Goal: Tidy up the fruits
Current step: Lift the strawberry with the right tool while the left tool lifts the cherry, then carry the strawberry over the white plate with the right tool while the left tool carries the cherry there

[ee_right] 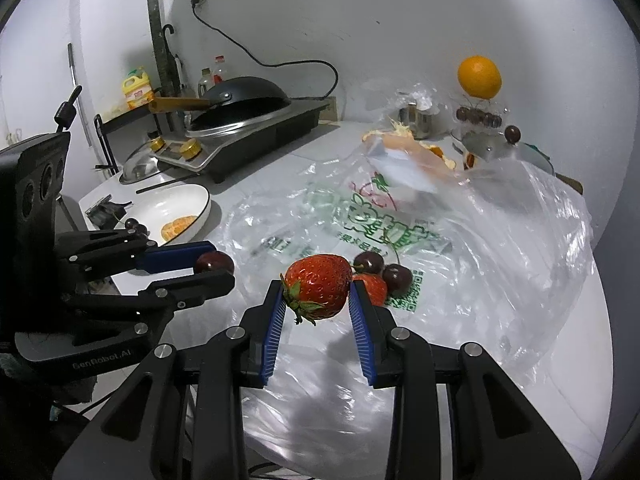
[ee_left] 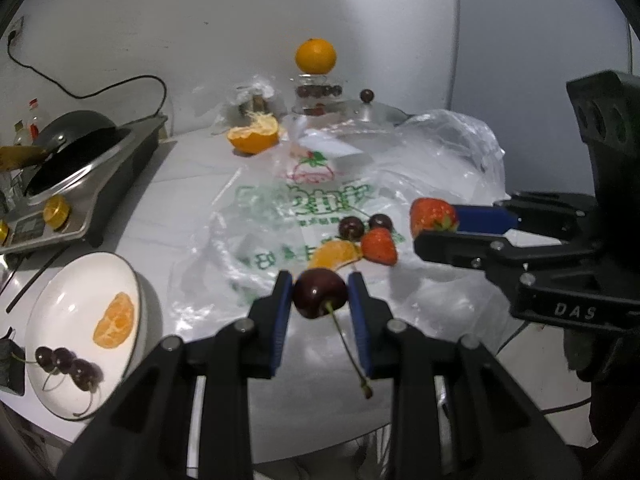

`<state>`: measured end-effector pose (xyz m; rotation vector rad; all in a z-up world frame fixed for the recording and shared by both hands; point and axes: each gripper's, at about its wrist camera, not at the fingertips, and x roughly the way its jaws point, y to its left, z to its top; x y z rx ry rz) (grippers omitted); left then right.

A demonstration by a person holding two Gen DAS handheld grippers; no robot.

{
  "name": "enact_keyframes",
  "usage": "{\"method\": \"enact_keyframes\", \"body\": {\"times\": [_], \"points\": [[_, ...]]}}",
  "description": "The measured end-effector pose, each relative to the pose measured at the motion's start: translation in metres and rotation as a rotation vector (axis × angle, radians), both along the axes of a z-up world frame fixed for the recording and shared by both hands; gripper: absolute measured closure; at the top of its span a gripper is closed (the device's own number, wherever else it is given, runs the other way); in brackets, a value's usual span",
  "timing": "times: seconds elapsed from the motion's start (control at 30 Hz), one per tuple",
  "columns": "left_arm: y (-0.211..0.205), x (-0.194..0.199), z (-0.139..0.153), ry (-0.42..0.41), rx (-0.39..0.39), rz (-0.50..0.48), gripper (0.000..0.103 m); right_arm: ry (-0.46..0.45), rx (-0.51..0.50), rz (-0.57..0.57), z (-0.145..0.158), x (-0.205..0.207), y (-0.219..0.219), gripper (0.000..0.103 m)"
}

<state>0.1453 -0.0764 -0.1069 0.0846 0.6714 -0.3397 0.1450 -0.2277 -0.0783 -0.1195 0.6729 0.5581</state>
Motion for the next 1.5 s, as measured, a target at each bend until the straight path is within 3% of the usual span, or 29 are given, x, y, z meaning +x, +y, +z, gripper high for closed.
{"method": "enact_keyframes", "body": {"times": [1.0,1.5], "points": [[0.115,-0.045,0.009,-0.071,-0.088,0.126,0.074,-0.052,-0.084,0.112,0.018,-0.030,0.110,0.068],[0.170,-0.051,-0.004,-0.059,-0.097,0.222,0.074,-0.027,-0.101,0.199,0.006,-0.026,0.162,0.068]]}}
